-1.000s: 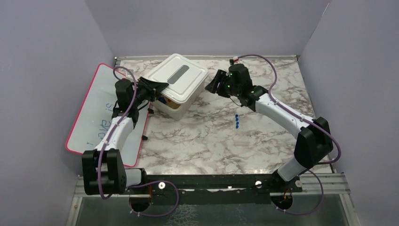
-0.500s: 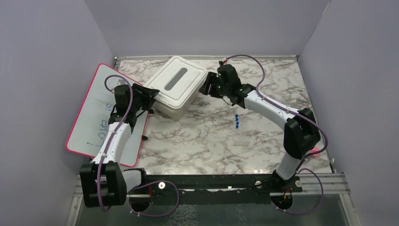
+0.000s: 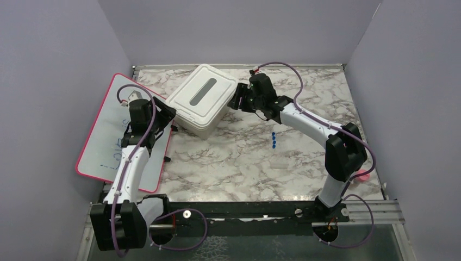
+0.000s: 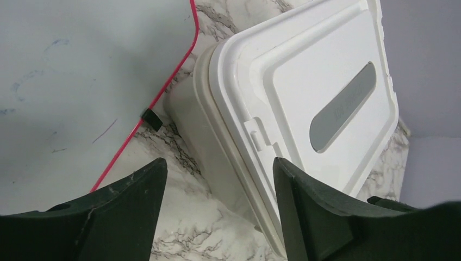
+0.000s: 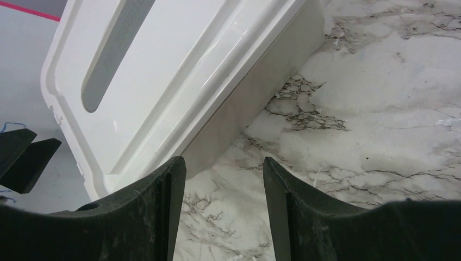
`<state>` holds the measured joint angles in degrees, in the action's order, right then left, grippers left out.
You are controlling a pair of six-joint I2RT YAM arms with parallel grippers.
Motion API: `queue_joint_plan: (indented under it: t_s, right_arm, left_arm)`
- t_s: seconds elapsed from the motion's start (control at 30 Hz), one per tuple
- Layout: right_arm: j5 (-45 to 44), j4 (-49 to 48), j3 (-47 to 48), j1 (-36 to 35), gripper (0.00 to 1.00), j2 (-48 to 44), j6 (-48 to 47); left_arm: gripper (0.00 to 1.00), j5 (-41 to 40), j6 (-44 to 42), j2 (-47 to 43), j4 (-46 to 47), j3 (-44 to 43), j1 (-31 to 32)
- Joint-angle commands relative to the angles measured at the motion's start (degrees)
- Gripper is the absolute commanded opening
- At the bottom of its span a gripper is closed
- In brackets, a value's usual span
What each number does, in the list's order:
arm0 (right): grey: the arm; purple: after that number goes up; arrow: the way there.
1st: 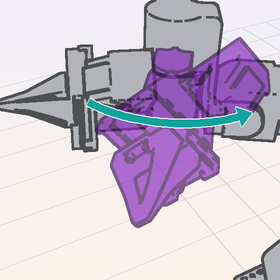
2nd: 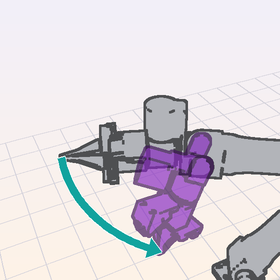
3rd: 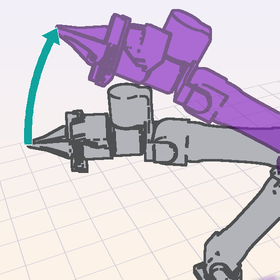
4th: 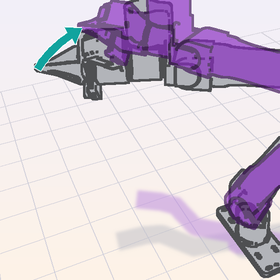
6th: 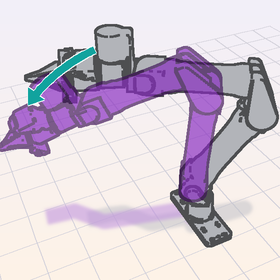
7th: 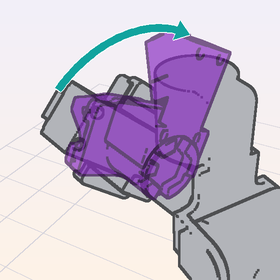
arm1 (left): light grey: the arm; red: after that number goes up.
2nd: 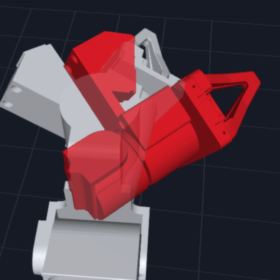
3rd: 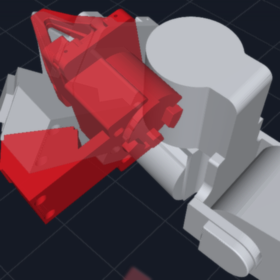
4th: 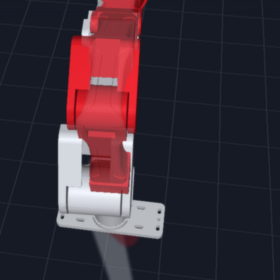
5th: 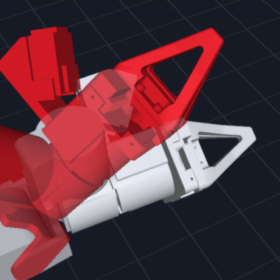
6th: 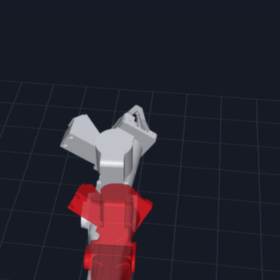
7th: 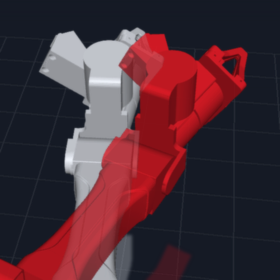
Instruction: Organize the chemistry lab equipment
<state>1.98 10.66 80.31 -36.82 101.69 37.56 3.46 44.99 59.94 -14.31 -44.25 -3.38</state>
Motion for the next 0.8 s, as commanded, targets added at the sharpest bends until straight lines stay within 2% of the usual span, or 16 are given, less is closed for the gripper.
queue_joint_plan:
  t_s: [0.0, 0.23, 0.4, 0.5, 0.77]
  right_arm:
    - [1.33, -0.96, 1.85, -0.64, 0.59, 1.06, -1.45]
    - [5.03, -1.9, 3.12, -0.76, 0.6, 2.66, -2.79]
    - [6.65, -1.96, 3.62, -1.01, 0.6, 3.63, -2.8]
    - [7.08, -1.95, 3.75, -1.16, 0.6, 3.97, -3.25]
    - [7.88, -1.09, 4.48, -1.61, 0.6, 4.22, -3.81]
  left_arm:
    - [0.78, 3.37, -7.83, 2.05, 1.68, -3.26, -0.31]
    - [0.9, 5.24, -9.45, 6.36, 4.93, -4.99, -0.31]
    - [0.9, 7.43, -9.62, 9.94, 4.84, -5.13, -0.31]
    - [0.85, 6.51, -10.24, 10.55, 4.52, -4.27, -0.31]
    - [0.65, 0.05, -11.92, 9.32, 0.67, -2.86, -0.3]
